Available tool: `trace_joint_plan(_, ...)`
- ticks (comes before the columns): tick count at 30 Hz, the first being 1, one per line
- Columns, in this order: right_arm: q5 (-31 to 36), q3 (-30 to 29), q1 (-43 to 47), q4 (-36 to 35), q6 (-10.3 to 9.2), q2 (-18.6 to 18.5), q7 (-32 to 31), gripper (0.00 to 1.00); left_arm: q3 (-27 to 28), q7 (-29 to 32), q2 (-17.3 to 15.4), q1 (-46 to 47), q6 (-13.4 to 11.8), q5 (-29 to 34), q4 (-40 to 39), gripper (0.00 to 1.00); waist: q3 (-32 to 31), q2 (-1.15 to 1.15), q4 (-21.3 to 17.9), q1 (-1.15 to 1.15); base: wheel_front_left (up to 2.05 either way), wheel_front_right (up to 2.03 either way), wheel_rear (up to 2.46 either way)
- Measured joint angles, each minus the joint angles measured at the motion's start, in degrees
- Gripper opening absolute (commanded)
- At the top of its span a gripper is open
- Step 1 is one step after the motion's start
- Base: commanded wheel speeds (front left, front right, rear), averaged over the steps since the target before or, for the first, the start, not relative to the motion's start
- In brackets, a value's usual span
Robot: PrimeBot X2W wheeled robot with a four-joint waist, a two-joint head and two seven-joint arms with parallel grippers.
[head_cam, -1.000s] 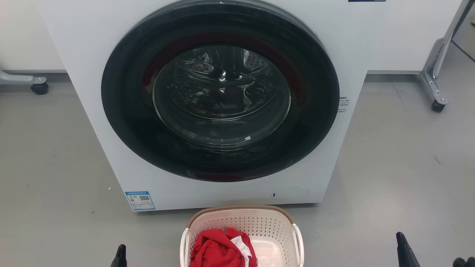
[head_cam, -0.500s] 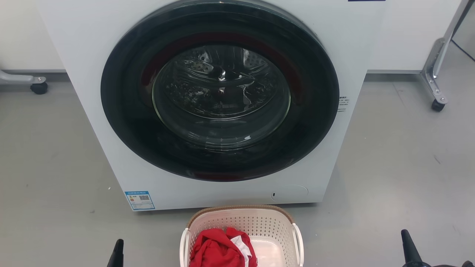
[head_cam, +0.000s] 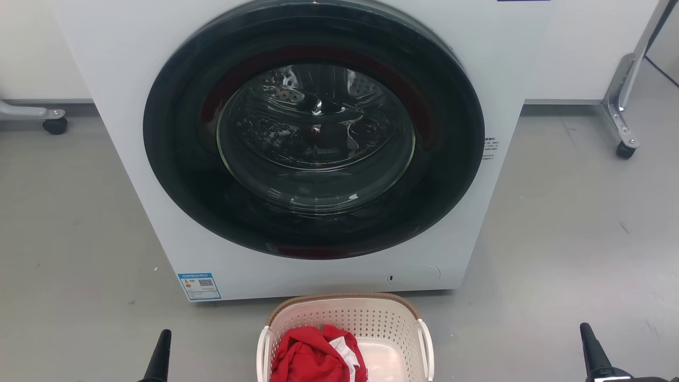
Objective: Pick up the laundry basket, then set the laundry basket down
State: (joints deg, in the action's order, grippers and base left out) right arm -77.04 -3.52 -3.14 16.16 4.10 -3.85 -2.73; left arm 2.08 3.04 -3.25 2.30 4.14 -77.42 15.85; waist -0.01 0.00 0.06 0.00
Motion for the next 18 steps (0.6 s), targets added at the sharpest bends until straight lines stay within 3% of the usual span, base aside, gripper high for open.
trace_joint_plan(18,-14.11,-4.00,-1.66,0.94,2.57,1.24,-3.69,0.00,3.10,3.44,0.74,2.11,2.64,-13.27,1.01,0.00,0.11,0.00,-0.07,-0.01,0.00,0.00,0.00)
